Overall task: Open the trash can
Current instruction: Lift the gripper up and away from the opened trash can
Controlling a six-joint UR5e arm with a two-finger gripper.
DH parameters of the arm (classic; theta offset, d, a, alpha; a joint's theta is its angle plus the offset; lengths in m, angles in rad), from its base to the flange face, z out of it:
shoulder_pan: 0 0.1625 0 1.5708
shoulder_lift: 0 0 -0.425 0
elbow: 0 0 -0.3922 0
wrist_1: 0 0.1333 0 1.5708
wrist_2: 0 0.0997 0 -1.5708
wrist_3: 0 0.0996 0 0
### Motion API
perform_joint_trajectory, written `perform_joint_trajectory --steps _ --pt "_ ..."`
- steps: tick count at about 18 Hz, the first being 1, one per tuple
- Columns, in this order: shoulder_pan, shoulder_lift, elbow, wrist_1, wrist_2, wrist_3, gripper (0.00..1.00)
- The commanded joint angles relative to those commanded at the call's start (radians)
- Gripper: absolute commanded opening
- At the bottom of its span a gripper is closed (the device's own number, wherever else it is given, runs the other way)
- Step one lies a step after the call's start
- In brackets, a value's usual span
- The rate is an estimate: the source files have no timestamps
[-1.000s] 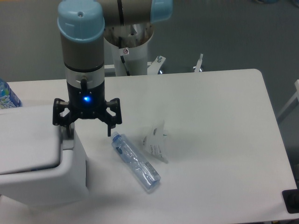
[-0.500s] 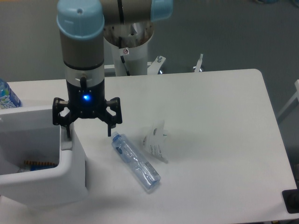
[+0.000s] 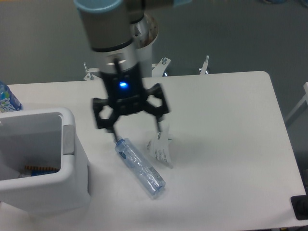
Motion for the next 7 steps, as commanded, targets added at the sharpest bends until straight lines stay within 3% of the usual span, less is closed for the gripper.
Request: perform_joint_trajectory --steps 3,7 --pt "0.057 0.008 -0.005 -0.103 0.002 0.173 1.0" --pt "0.114 0.02 -0.012 -0.123 0.002 0.31 1.0"
